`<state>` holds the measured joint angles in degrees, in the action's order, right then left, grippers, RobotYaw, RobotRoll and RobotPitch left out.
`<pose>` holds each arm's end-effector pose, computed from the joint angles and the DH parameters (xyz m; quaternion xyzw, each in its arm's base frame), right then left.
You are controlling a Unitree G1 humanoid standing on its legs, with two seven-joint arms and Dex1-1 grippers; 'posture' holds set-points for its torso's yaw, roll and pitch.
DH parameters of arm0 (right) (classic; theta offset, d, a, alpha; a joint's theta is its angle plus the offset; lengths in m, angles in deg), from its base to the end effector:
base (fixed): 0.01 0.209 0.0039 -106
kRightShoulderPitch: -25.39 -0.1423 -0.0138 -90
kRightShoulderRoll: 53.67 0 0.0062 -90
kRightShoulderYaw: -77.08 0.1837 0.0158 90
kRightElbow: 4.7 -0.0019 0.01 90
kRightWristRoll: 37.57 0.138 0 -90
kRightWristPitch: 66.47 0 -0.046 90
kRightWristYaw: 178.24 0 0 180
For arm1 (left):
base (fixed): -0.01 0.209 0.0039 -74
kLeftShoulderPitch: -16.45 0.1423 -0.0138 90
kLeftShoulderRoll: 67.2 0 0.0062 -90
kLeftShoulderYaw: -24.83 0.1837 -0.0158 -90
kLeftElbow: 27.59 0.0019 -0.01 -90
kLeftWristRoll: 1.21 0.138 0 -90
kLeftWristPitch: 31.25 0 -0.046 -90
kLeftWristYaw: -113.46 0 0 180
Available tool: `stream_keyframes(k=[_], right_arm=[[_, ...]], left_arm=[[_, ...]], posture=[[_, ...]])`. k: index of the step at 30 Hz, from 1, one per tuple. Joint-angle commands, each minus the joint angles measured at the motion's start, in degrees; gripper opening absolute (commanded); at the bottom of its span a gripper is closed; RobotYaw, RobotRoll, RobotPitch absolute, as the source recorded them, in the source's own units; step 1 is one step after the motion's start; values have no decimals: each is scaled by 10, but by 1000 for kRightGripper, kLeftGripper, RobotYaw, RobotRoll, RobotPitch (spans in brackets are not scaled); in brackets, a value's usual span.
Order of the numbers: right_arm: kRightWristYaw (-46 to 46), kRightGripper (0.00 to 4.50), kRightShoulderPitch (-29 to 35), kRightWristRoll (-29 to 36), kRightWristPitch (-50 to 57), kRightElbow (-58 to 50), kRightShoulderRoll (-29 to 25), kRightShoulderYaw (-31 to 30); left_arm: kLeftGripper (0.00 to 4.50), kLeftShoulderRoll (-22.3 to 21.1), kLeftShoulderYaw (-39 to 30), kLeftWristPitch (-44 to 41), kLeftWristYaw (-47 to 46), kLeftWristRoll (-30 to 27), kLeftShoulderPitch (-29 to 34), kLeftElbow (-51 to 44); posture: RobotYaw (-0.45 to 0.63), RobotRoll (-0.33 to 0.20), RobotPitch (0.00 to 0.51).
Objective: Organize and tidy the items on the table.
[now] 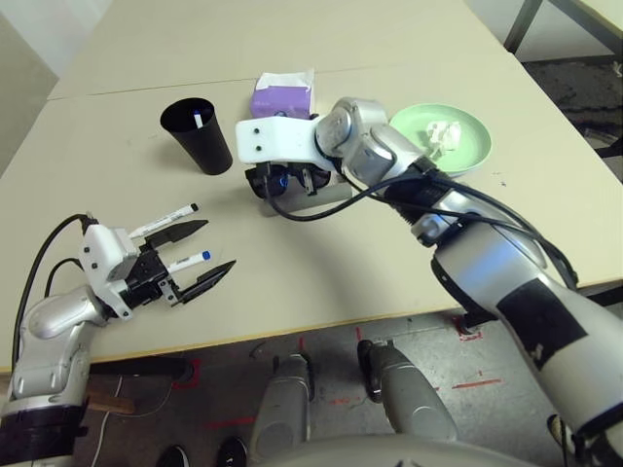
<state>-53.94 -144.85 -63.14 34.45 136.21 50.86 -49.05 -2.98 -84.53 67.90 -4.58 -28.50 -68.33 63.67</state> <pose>0.3413 0.0104 0.2493 -0.5929 0.0625 0.5097 0.6203 0.1754 0.3300 0.1281 0.1830 -0.0300 -0.3802 0.9061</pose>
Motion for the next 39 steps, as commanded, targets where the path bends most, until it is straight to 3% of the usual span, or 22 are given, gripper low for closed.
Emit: stream_keyframes(k=[1, 12, 29, 39], right_arm=[[8, 138, -9, -8, -20, 21, 1, 5], [13, 138, -13, -17, -45, 55, -6, 6], [-77, 138, -8, 5, -9, 9, -5, 26], [-77, 3720, -22, 8, -2, 7, -7, 40]], left_arm=[[4500, -4, -8, -8, 0, -3, 12, -9], [4500, -3, -9, -11, -3, -5, 19, -18], [4500, 0, -6, -4, -6, -1, 15, -10], [4500, 2, -1, -1, -3, 3, 1, 5]], posture=[[-42, 0, 219], [-42, 0, 224], [-48, 0, 221], [-58, 0, 219]])
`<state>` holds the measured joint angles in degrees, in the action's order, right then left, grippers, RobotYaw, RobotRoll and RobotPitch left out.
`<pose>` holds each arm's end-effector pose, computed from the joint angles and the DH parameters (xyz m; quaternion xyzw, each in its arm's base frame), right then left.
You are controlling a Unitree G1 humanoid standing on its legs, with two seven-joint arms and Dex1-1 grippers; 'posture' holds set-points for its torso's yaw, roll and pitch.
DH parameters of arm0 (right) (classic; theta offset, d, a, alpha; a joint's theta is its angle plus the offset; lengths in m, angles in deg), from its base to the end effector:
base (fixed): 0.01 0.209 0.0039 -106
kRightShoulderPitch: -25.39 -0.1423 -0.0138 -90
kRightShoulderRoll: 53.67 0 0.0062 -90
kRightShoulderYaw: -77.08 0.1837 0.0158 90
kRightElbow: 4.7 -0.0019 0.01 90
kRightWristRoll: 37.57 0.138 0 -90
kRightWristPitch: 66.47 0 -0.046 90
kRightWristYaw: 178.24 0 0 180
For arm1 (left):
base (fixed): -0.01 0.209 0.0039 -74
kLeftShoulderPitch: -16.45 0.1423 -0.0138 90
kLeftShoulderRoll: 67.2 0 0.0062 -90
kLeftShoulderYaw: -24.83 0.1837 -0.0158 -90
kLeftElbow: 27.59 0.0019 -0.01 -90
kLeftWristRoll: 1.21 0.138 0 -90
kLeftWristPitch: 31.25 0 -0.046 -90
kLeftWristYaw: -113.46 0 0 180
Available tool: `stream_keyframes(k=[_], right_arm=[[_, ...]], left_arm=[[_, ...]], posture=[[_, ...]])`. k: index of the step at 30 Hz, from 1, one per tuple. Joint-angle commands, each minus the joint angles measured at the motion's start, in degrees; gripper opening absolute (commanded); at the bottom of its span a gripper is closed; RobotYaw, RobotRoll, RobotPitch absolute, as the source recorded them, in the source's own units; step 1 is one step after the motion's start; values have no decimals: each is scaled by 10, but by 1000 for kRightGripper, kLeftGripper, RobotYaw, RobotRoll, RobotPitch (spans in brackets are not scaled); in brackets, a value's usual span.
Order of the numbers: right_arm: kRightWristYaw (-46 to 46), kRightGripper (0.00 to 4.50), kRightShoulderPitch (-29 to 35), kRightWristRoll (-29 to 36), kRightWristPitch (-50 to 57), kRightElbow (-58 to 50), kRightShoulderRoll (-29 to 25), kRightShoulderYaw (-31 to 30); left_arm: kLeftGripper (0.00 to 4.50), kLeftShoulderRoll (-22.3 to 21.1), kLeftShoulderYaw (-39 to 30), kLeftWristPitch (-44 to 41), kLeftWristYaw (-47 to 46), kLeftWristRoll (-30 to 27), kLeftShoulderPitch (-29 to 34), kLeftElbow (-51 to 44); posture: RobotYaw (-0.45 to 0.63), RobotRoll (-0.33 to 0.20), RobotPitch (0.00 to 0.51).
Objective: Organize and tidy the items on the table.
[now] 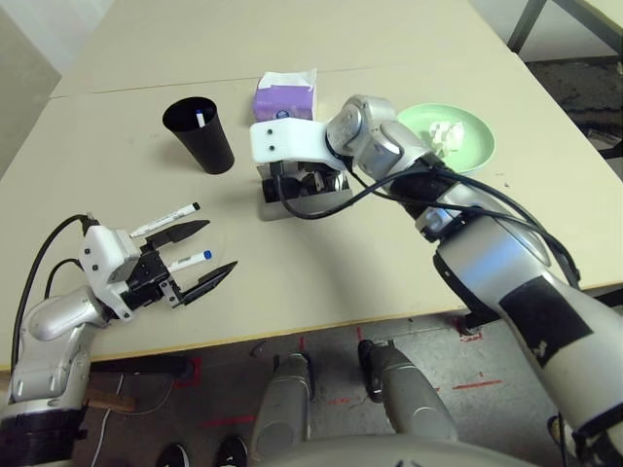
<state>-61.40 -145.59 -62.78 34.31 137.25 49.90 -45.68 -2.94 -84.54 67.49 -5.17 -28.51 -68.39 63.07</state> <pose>0.3466 0.0003 0.2571 -0.5676 0.0990 0.5438 0.6102 0.1759 0.3288 0.1293 0.1831 -0.0323 -0.3777 0.9071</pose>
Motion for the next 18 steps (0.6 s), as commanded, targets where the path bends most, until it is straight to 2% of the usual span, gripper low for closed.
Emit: stream_keyframes(k=[1, 2, 6, 9, 13, 18], right_arm=[[-2, 4076, -17, 4, -1, -2, 2, 8], [-1, 4466, -18, 4, -1, -1, 1, 9], [-18, 4466, -31, 19, 18, -15, -8, 26], [-59, 4466, -30, 52, 66, -71, -24, 54], [-118, 4466, 10, 105, 191, -227, -85, 102], [-141, 4466, 137, 212, 420, -507, -191, 209]], left_arm=[[4500, 1, -1, 4, 3, 4, 0, 13], [4500, 1, 0, 4, 4, 4, -1, 14], [4500, 1, 2, 6, 6, 6, -9, 23], [4500, 3, 5, 7, 5, 9, -14, 26], [4500, 4, 4, 6, 1, 10, -17, 29], [4500, 11, -5, -10, -26, 7, -18, 30]], posture=[[-58, 0, 219], [-58, 0, 219], [-71, 0, 211], [-71, 0, 208], [-70, 0, 206], [-83, 0, 204]])
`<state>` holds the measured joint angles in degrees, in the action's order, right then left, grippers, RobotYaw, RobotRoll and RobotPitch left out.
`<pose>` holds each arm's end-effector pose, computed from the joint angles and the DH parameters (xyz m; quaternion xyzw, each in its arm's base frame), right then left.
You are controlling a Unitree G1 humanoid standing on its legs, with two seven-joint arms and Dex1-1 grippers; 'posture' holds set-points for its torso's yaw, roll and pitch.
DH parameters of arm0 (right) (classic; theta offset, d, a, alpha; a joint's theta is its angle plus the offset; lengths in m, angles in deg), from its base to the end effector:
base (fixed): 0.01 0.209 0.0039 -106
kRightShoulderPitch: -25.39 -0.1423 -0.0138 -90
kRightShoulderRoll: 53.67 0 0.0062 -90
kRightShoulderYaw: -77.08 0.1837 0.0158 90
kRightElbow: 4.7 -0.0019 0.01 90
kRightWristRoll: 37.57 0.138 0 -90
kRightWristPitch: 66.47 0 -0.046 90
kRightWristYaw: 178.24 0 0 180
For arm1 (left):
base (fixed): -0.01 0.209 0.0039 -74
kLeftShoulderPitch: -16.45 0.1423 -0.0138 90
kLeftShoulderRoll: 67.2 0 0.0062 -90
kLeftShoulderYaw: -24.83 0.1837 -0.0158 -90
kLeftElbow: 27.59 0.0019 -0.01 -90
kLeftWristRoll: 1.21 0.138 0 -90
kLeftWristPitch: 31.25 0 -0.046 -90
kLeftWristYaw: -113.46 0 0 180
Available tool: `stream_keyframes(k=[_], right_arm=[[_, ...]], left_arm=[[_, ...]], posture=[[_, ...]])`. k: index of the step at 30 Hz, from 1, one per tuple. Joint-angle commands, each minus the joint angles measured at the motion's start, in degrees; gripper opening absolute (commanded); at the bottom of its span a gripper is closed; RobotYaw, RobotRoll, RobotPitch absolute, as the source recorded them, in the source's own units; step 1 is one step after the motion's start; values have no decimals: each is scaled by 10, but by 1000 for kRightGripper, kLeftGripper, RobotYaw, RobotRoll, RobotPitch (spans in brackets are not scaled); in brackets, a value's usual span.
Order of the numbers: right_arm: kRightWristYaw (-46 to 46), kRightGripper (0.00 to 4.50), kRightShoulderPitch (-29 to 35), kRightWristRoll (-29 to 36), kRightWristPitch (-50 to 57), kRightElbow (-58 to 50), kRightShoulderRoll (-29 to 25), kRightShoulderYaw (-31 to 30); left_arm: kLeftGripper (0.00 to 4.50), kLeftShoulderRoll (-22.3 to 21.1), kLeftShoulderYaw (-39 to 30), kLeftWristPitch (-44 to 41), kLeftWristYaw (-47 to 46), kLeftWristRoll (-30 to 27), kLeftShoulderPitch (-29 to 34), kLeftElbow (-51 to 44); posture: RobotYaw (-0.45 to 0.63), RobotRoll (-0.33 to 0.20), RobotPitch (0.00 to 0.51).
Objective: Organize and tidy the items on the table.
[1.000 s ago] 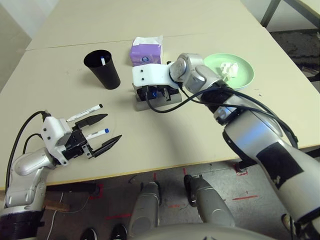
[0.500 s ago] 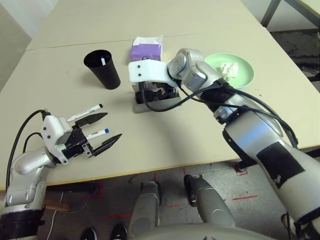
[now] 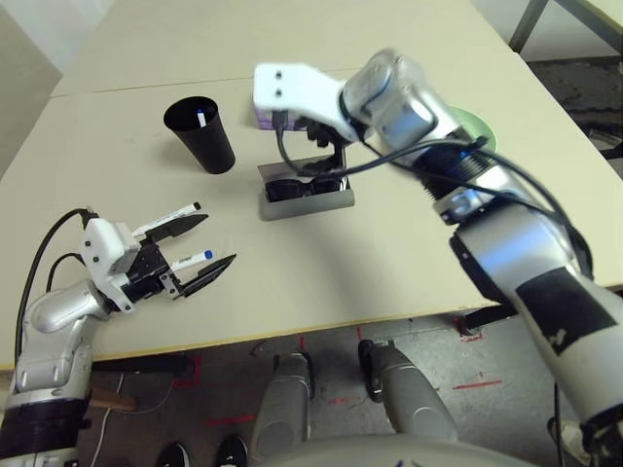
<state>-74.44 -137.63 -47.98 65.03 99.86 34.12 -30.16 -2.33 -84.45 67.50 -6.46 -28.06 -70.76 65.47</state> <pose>0.3213 -0.0887 0.3154 -0.3584 0.0832 0.5739 0.7316 0.1819 0.3305 0.1283 0.1771 -0.0392 -0.3591 0.9155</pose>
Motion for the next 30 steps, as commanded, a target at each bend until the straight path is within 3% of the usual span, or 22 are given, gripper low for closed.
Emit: stream_keyframes(k=[1, 5, 7, 11, 13, 16, 21, 24, 27, 30], right_arm=[[-7, 4466, 81, 84, 146, -176, -49, 69], [24, 4466, 211, 176, 279, -326, -93, 171], [65, 4466, 295, 204, 281, -387, -76, 236], [106, 4466, 427, 260, 245, -461, -65, 274], [105, 4466, 492, 283, 168, -462, -61, 285], [90, 4466, 584, 269, -74, -409, -55, 289], [107, 4466, 613, 320, -263, -318, 4, 297], [84, 4466, 613, 332, -324, -287, 4, 271], [40, 4500, 617, 319, -403, -229, -28, 249], [28, 4500, 608, 318, -446, -190, -52, 239]], left_arm=[[4500, 5, -7, -11, -17, 3, 6, 6], [4500, 4, -5, -23, -34, 6, -3, 13], [4500, 4, 1, -29, -43, 12, -15, 21], [4500, 5, 8, -50, -66, 18, -40, 35], [4500, 5, 12, -55, -71, 22, -47, 39], [4500, 4, 12, -66, -80, 29, -54, 44], [4500, -3, 5, -87, -97, 34, -64, 49], [4500, -10, 5, -102, -103, 37, -73, 55], [3884, -15, 15, -123, -112, 43, -90, 62], [2855, -11, 29, -130, -124, 59, -112, 65]], posture=[[-92, 0, 203], [-121, 0, 200], [-140, 0, 198], [-156, 0, 197], [-161, 0, 196], [-162, 0, 196], [-168, 0, 196], [-168, 0, 196], [-164, 0, 195], [-164, 0, 196]])
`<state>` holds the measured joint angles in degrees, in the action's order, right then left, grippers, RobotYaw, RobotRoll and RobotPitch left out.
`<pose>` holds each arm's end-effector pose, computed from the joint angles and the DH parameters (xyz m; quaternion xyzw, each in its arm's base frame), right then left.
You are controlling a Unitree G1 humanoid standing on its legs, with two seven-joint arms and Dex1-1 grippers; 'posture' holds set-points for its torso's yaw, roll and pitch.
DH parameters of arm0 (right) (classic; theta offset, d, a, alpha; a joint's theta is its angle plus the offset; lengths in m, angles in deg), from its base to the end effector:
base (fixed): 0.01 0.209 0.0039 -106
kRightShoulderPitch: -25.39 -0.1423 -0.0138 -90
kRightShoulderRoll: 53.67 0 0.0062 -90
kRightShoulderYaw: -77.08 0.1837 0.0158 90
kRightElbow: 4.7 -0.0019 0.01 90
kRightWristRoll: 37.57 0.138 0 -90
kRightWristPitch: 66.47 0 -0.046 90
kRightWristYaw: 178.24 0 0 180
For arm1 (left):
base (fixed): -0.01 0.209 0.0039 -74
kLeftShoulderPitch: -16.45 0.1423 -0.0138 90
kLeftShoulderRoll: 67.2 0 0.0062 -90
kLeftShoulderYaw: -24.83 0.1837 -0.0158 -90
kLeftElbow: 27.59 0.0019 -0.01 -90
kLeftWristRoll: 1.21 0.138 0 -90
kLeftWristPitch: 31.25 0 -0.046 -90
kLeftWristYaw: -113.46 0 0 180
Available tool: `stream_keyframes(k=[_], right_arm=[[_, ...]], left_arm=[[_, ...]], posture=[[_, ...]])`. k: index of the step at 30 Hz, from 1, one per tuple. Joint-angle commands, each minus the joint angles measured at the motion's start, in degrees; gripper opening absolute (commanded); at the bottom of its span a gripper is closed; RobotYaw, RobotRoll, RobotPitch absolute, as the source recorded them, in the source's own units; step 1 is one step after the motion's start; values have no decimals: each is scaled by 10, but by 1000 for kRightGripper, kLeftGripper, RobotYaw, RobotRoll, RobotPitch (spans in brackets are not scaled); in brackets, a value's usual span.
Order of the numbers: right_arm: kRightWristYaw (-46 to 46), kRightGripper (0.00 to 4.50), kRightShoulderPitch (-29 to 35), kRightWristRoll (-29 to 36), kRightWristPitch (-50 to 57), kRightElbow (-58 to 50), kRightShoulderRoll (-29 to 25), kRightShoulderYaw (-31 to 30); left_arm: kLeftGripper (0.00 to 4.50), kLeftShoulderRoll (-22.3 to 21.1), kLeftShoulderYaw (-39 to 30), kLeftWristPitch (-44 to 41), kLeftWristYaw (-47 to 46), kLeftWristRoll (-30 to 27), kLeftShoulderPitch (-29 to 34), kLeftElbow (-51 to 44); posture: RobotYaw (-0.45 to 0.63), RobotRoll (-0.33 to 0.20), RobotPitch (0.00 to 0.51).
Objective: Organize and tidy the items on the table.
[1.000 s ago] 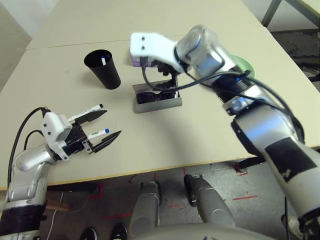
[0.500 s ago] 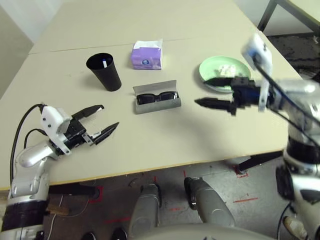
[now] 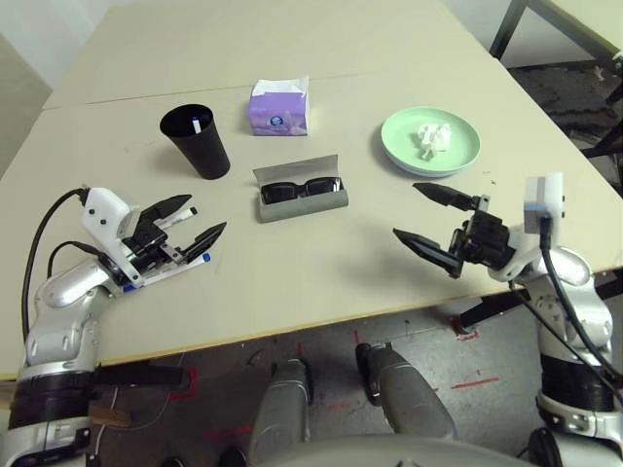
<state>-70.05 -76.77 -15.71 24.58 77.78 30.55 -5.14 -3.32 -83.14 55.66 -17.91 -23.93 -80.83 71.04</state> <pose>0.2349 -0.2235 0.1336 -0.1020 -0.1457 0.5694 0.8026 0.2118 0.3336 0.1386 0.1498 0.0056 -0.2490 0.9568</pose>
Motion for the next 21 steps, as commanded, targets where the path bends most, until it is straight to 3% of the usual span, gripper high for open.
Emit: stream_keyframes(k=[1, 8, 21], right_arm=[[-15, 4500, -4, -4, -50, 38, -21, -15], [24, 4500, -9, -9, -72, 53, -30, -38], [82, 4500, 11, -10, -73, 17, -60, -53]], left_arm=[[2500, 2, 19, -10, -14, 23, -19, 12], [42, 31, 59, 6, -30, 57, -108, 64], [42, 77, 103, 37, -41, 100, -242, 187]], posture=[[-165, 0, 197], [-180, 0, 194], [-241, 0, 187]])
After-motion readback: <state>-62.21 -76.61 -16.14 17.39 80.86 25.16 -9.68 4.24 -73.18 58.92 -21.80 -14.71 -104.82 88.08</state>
